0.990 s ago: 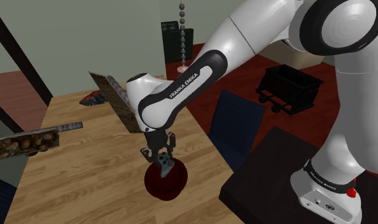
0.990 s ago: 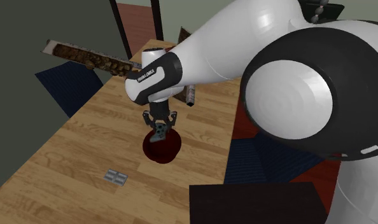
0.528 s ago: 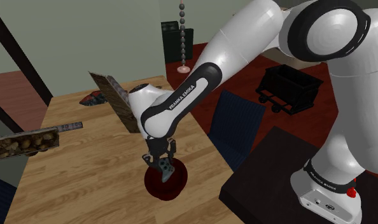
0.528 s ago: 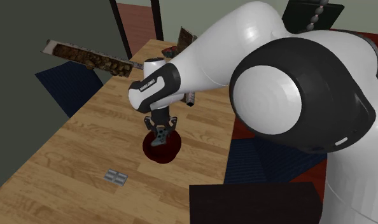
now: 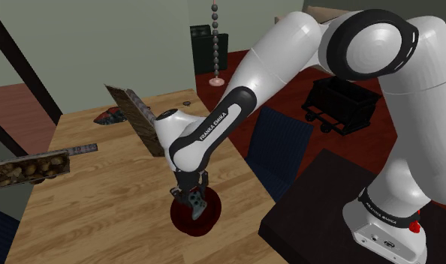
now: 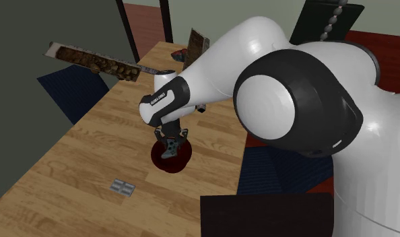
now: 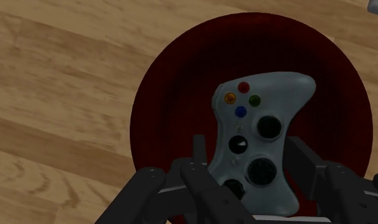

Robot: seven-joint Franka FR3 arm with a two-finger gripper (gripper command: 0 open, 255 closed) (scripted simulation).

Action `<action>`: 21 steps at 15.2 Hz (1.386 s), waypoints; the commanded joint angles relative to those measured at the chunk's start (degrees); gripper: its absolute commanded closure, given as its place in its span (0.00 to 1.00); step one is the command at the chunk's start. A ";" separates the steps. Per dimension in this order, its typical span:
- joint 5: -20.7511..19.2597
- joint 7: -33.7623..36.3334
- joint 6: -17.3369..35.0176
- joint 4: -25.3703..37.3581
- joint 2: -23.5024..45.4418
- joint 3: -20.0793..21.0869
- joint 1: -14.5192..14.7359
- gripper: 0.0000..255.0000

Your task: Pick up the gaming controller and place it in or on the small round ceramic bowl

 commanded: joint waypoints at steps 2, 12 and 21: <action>-0.03 0.00 0.08 0.10 0.15 -0.03 0.02 1.00; 0.19 -0.15 -1.46 0.58 -0.90 0.15 -0.26 0.00; 0.78 -0.52 -5.89 2.37 -3.55 0.56 -0.97 0.00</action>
